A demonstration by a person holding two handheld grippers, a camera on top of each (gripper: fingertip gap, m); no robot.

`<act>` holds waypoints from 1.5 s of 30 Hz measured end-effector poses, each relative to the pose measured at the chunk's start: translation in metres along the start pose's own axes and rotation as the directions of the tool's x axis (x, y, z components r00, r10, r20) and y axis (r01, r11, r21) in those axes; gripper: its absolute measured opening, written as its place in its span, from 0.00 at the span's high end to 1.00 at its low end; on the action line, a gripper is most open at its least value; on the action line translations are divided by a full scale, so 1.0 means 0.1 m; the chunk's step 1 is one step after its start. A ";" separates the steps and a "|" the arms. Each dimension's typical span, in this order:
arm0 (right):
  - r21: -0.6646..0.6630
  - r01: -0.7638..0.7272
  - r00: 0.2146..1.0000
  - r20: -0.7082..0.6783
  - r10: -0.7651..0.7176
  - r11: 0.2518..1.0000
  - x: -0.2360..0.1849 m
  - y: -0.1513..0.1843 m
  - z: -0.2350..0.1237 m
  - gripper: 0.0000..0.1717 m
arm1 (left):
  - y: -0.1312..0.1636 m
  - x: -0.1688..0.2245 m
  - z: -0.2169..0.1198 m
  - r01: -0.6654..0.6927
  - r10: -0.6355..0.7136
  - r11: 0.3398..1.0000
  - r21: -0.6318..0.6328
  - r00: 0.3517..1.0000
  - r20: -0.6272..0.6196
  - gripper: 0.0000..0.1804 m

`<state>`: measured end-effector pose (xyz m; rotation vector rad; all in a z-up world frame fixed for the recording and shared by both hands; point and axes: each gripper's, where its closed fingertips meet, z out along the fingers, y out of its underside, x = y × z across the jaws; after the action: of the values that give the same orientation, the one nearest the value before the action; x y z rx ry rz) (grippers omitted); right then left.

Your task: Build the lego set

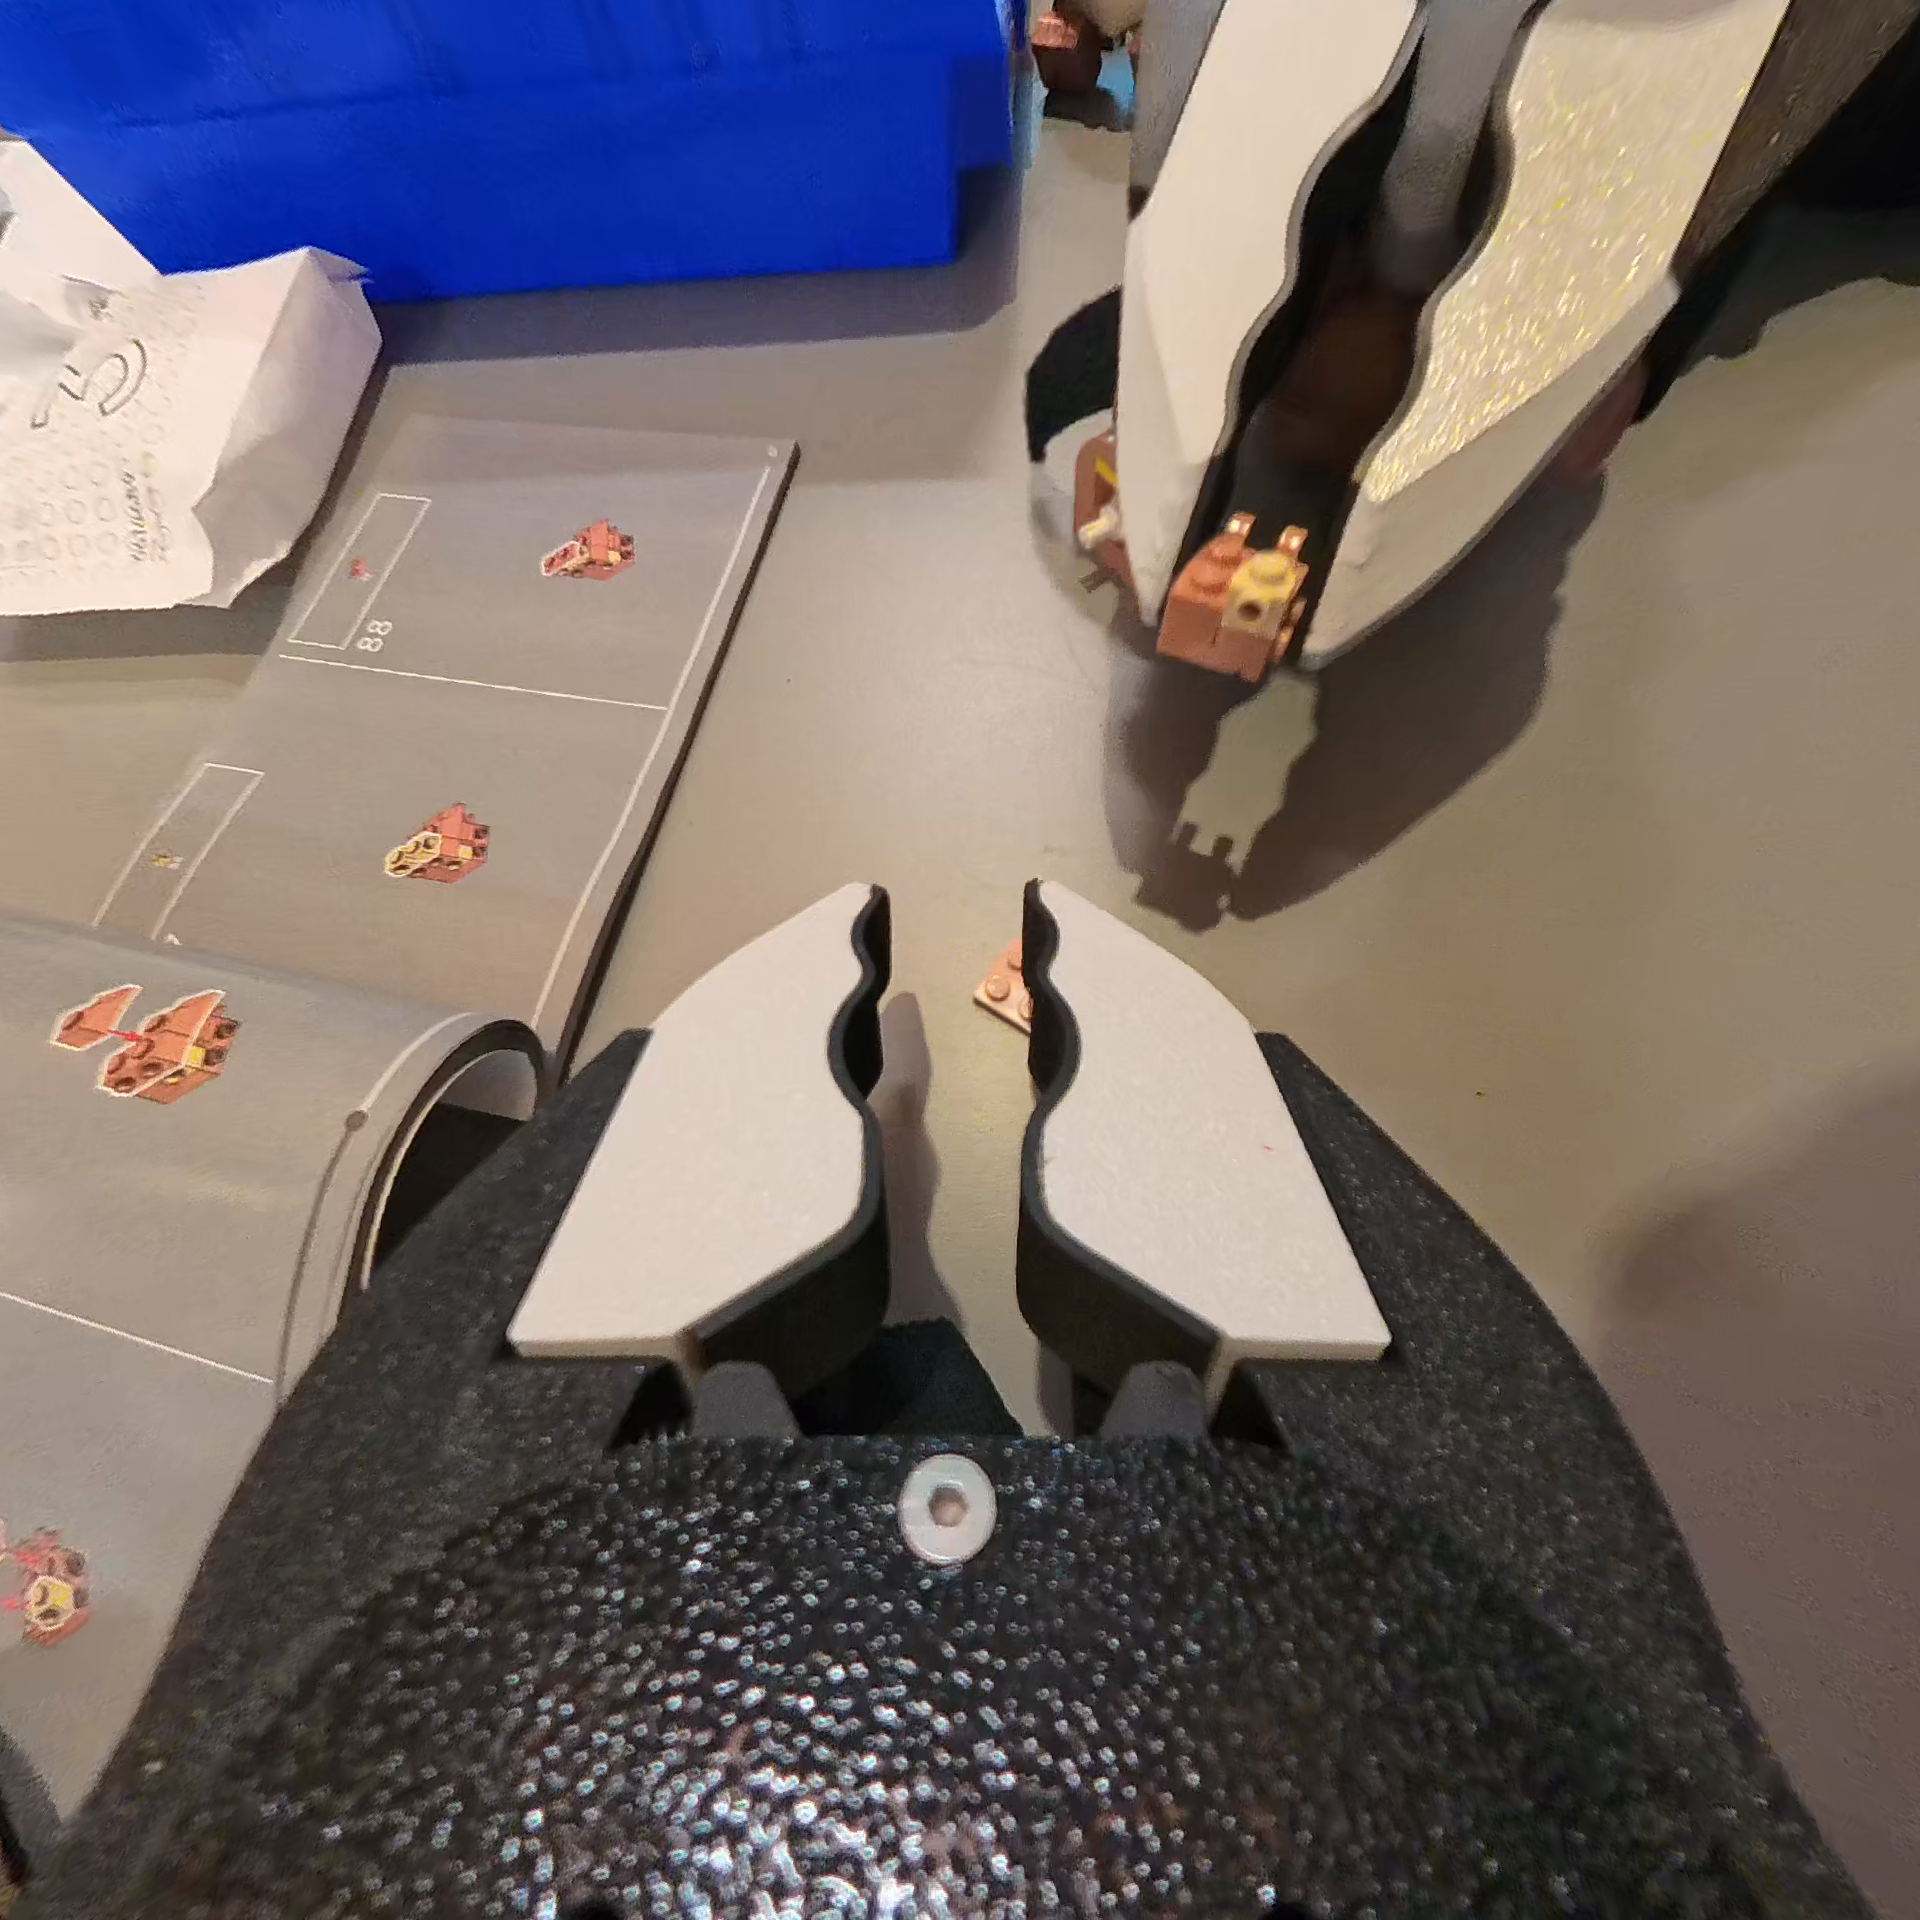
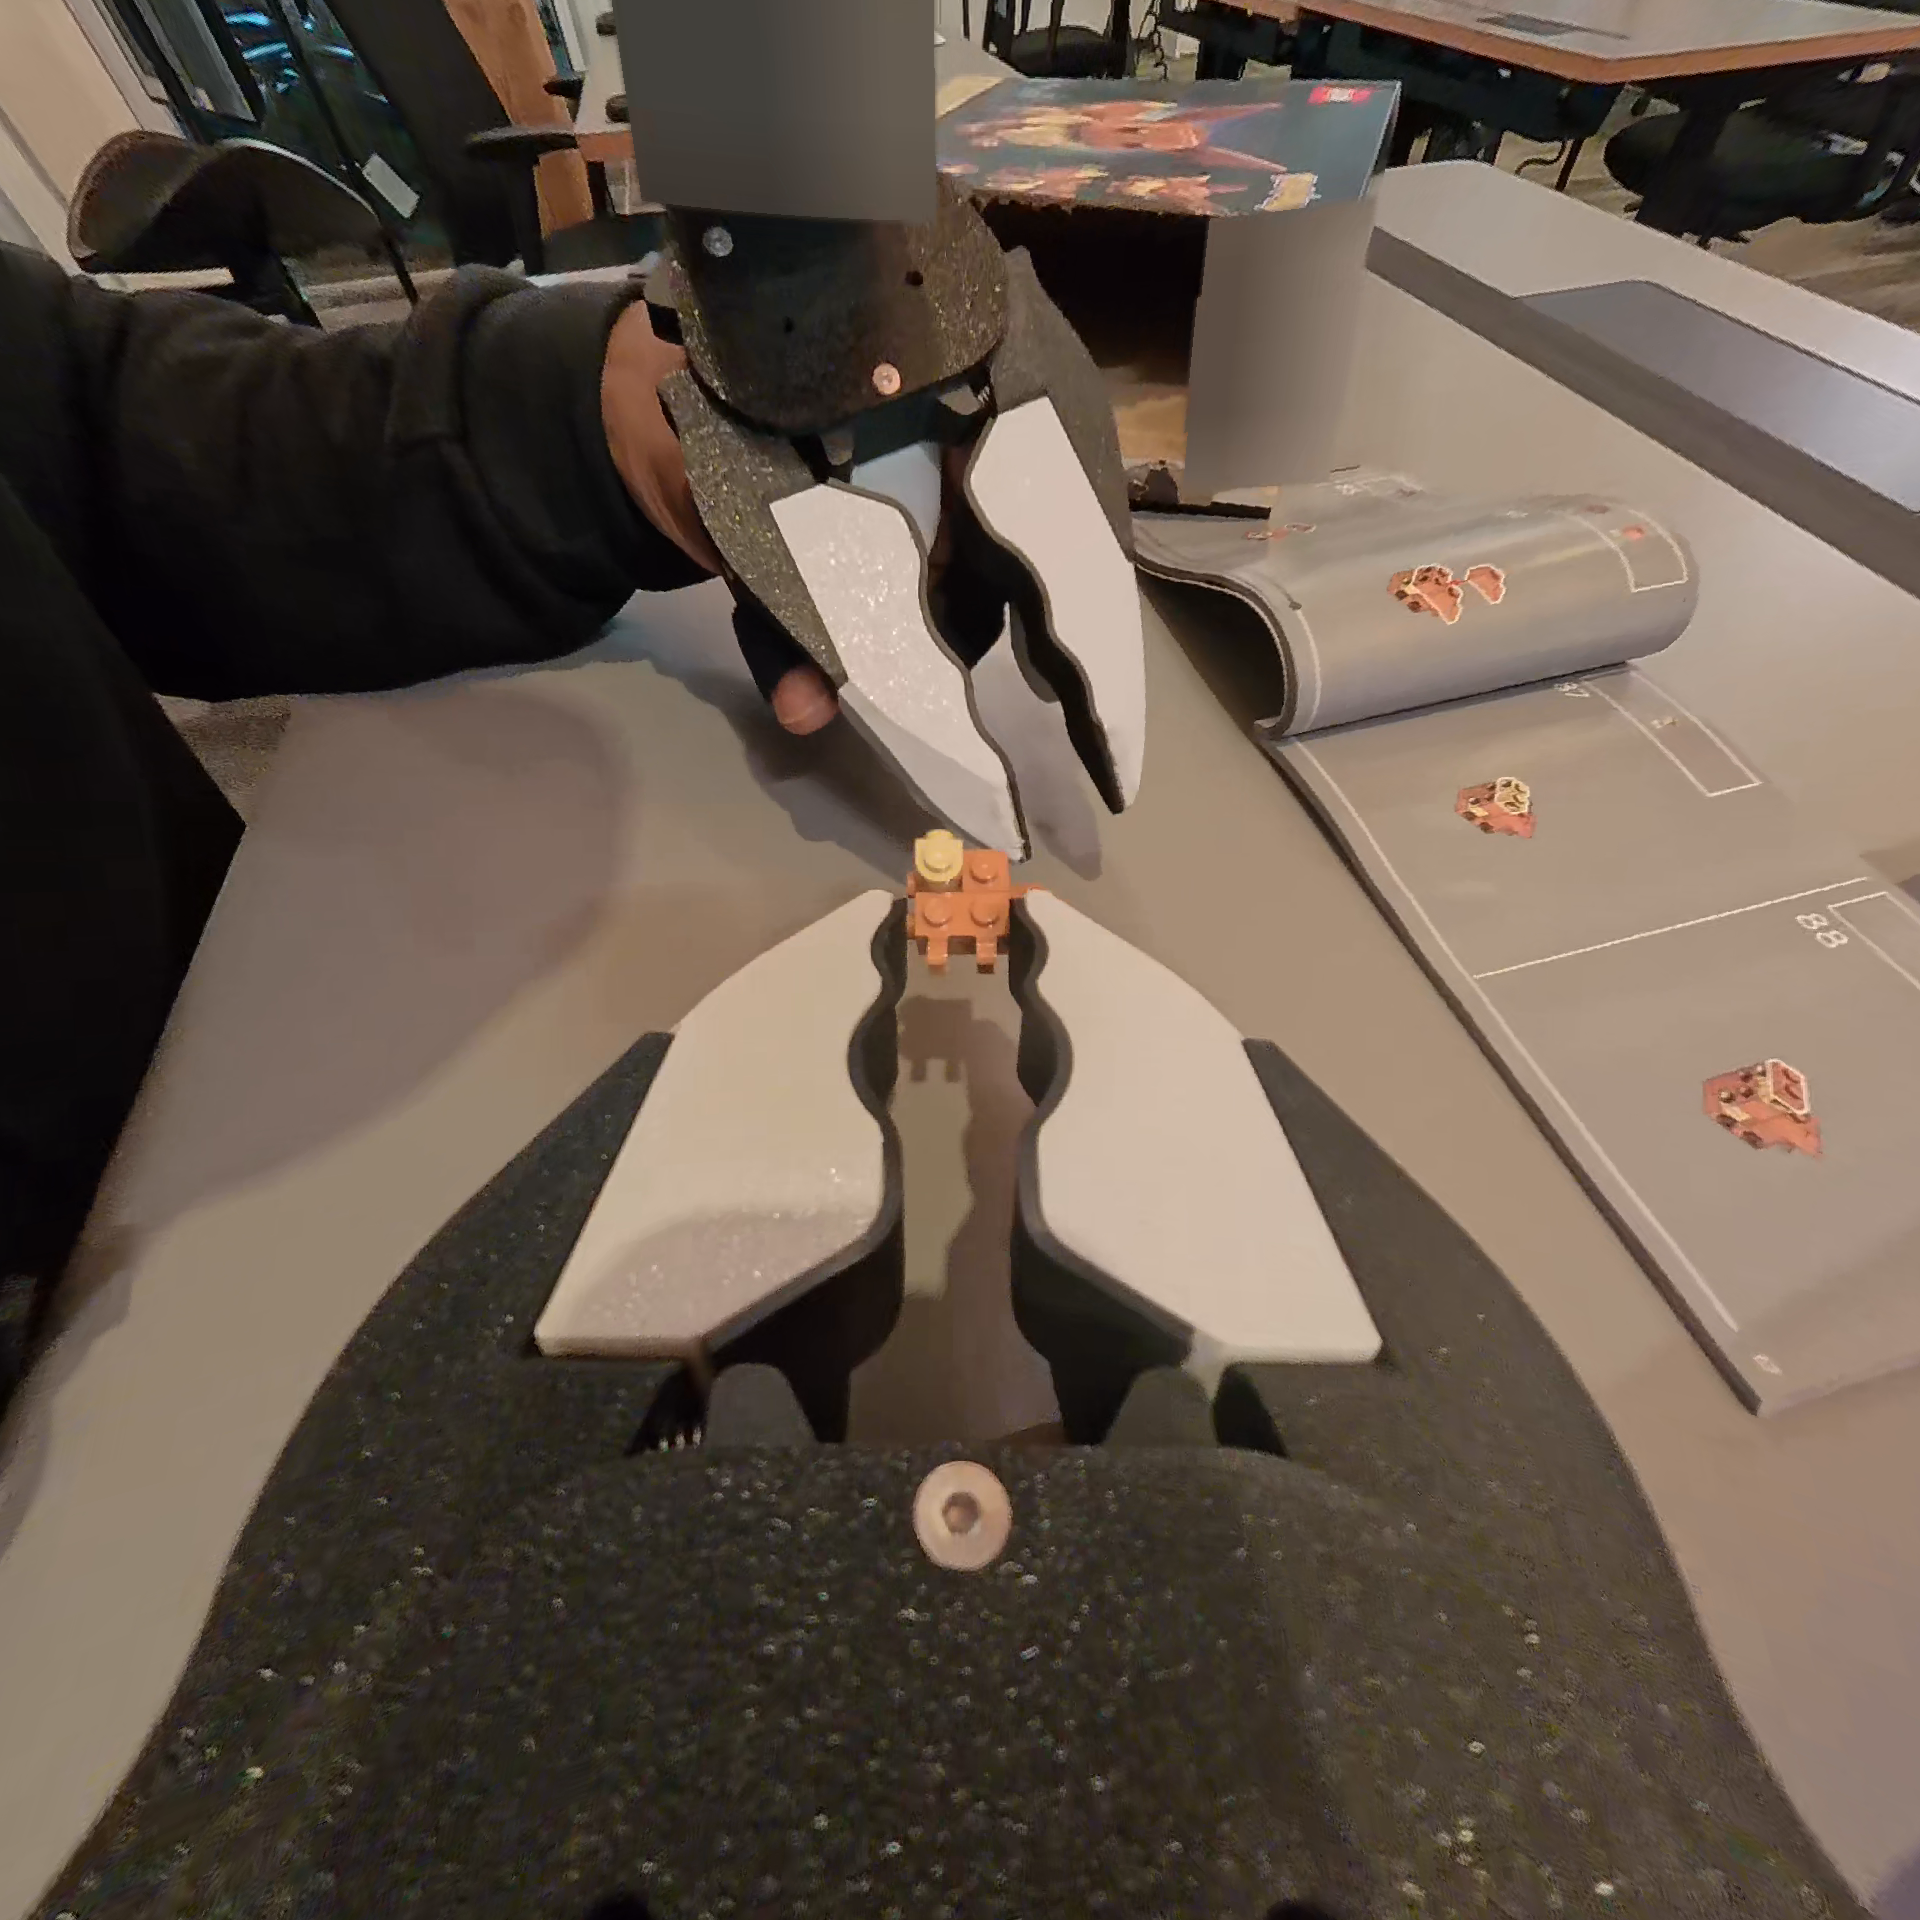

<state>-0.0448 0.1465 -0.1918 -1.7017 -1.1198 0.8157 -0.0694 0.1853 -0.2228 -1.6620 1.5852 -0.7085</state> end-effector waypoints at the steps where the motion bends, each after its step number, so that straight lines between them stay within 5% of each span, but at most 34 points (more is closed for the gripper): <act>1: -0.002 -0.001 1.000 -0.002 0.001 1.000 0.00 0.00 0.02 0.89 | 0.00 0.01 0.00 0.005 -0.005 1.000 -0.004 1.000 -0.003 0.87; 45: -0.088 0.106 0.989 -0.091 -0.114 0.991 0.07 0.17 -0.08 0.90 | 0.31 0.09 0.07 0.118 -0.107 0.955 -0.273 0.993 0.055 0.88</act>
<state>-0.0292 0.1472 -0.2052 -1.7126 -1.1842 0.6201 -0.0815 0.1775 -0.2524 -1.9687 1.6293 -0.5240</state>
